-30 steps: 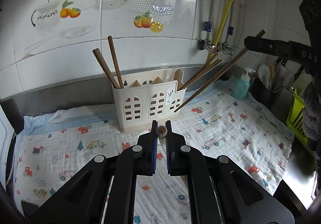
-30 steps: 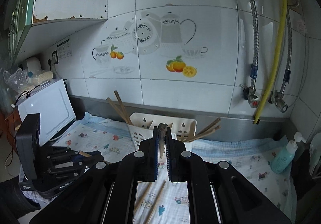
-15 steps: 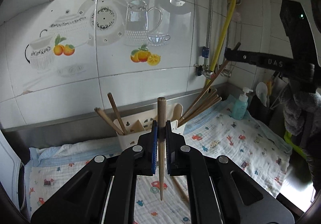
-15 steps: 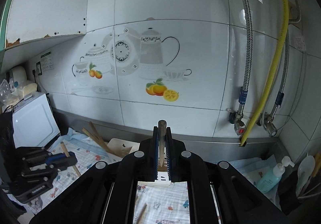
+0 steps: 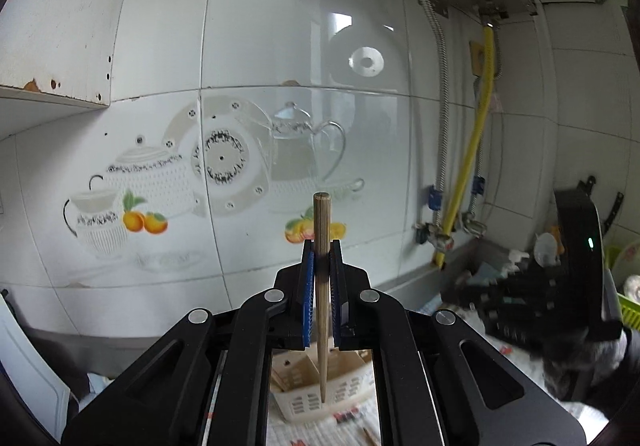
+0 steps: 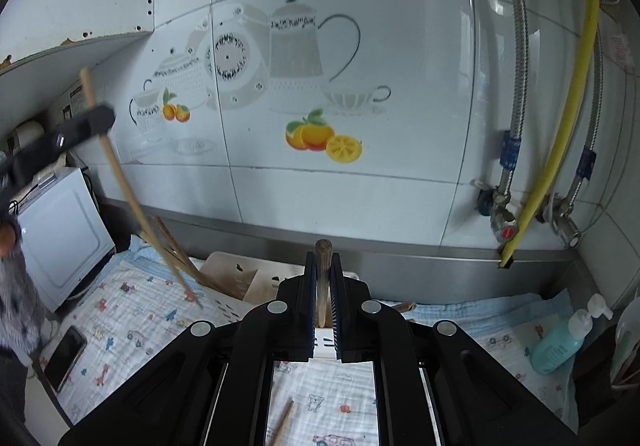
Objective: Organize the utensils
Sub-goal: 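Lower the chopsticks into the holder and open both grippers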
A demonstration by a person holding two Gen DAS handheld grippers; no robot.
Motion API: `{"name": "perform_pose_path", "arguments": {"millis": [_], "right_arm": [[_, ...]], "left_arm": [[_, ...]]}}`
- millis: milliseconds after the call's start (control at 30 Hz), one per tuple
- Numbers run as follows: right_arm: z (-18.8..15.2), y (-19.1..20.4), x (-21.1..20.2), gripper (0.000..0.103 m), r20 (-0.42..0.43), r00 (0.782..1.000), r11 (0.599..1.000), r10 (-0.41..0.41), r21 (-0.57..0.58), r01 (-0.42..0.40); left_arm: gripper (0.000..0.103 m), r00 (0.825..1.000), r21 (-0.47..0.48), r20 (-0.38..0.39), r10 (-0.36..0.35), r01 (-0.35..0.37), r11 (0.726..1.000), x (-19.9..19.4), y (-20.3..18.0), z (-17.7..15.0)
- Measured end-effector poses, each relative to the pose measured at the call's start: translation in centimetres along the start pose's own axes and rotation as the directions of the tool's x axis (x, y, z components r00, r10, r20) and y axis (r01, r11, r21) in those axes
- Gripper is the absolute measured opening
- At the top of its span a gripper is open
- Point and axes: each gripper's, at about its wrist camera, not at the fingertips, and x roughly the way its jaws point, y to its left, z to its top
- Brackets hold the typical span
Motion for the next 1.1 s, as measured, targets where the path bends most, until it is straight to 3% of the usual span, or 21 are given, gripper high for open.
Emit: {"name": "perform_pose_path", "arguments": {"millis": [400, 633, 800, 967, 1000, 1067, 1100], "right_arm": [[-1.6, -0.6, 1.8, 0.006, -0.031, 1.000, 1.000, 0.004, 0.005, -0.004], [-2.4, -0.6, 2.0, 0.007, -0.035, 0.999, 1.000, 0.008, 0.007, -0.008], [-2.5, -0.6, 1.5, 0.007, -0.024, 1.000, 1.000, 0.004, 0.016, -0.004], [-2.3, -0.5, 0.1, 0.023, 0.009, 1.000, 1.000, -0.003, 0.015, 0.003], [-2.2, -0.4, -0.3, 0.023, 0.018, 1.000, 1.000, -0.006, 0.012, 0.006], [-2.2, -0.2, -1.2, 0.024, 0.032, 0.999, 1.000, -0.007, 0.007, 0.007], [-2.3, 0.0, -1.7, 0.025, 0.041, 0.999, 1.000, -0.013, 0.000, 0.013]], "left_arm": [[0.006, 0.998, -0.056, -0.026, 0.062, -0.064, 0.996, 5.0, 2.2, -0.5], [0.006, 0.994, -0.078, -0.099, 0.040, -0.048, 0.996, 7.0, 2.8, -2.9], [0.007, 0.994, -0.079, -0.107, 0.032, -0.041, 0.996, 6.9, 2.7, -3.3], [0.009, 0.994, -0.071, -0.105, 0.023, -0.031, 0.997, 5.9, 2.4, -3.3], [0.010, 0.995, -0.068, -0.102, 0.025, -0.032, 0.997, 5.6, 2.3, -3.2], [0.026, 0.995, -0.068, -0.093, 0.025, -0.031, 0.997, 4.7, 2.1, -3.2], [0.029, 0.996, -0.068, -0.087, 0.027, -0.033, 0.997, 4.2, 2.1, -3.2]]}}
